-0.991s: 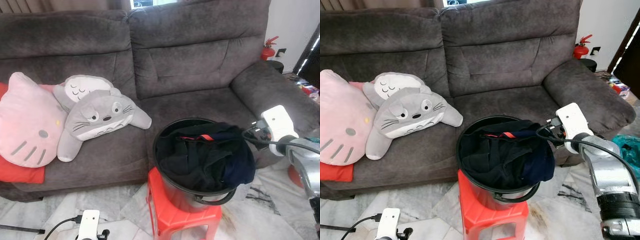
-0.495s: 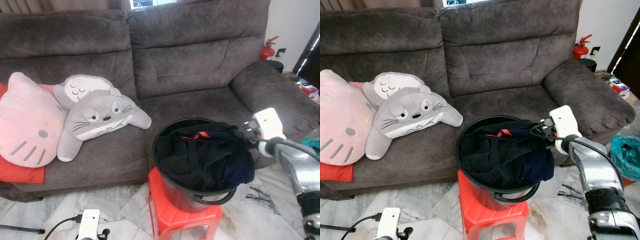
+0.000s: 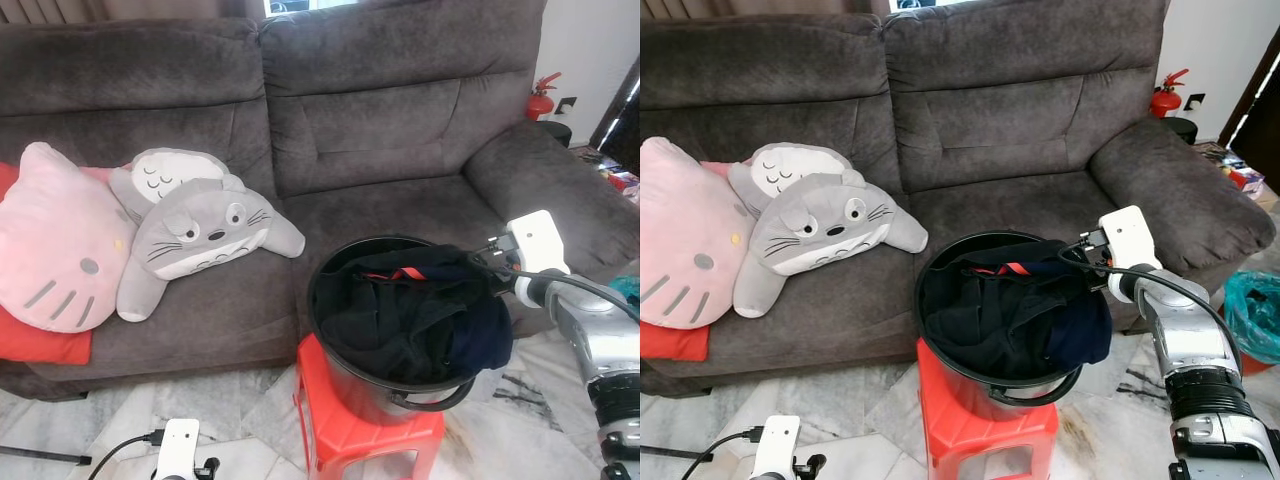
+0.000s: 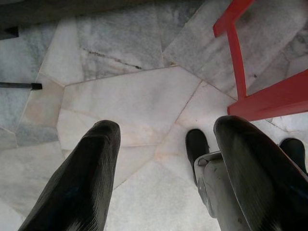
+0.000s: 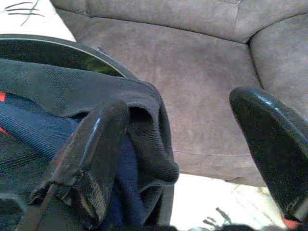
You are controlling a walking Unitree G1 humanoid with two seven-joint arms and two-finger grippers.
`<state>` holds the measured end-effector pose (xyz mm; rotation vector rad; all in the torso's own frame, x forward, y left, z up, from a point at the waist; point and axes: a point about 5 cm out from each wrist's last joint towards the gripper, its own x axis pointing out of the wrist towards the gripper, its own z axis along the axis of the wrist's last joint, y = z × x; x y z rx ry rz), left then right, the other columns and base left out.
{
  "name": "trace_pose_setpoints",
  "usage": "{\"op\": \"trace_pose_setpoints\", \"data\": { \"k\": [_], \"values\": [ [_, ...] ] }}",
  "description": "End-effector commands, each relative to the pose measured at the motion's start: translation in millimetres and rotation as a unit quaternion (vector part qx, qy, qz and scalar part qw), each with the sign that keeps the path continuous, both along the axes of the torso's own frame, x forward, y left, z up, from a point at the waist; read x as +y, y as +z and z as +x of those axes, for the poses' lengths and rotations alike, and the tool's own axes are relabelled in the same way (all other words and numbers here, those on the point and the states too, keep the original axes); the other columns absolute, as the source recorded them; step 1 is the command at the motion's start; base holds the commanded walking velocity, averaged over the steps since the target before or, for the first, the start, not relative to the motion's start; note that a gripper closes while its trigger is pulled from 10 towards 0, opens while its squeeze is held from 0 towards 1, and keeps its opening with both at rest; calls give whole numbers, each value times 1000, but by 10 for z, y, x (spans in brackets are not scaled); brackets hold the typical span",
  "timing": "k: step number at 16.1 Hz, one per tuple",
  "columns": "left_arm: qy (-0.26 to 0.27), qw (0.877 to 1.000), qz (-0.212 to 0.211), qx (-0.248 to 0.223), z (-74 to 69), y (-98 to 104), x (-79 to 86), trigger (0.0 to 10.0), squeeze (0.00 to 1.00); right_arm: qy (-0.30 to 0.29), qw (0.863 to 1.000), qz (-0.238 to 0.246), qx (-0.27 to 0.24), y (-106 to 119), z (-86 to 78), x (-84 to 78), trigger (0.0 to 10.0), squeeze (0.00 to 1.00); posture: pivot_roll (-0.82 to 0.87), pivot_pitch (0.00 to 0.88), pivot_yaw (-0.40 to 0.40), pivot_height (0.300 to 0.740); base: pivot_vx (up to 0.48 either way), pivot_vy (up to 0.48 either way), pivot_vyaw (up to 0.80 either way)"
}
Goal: Hang hanger
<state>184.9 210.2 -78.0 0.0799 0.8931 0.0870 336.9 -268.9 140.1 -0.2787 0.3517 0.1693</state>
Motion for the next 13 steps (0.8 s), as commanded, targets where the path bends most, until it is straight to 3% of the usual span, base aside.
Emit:
{"op": "trace_pose_setpoints", "data": {
  "k": [1,13],
  "values": [
    [10,1000,-1,9,-39,-16,35,10000,0,-11,1000,4,-15,62,30,-25,10000,0,-123,0,49,740,0,0,0],
    [12,1000,0,10,-42,-13,58,10000,0,-17,1000,-10,13,-59,7,-40,10000,0,-120,0,53,740,0,0,0]
  ]
}}
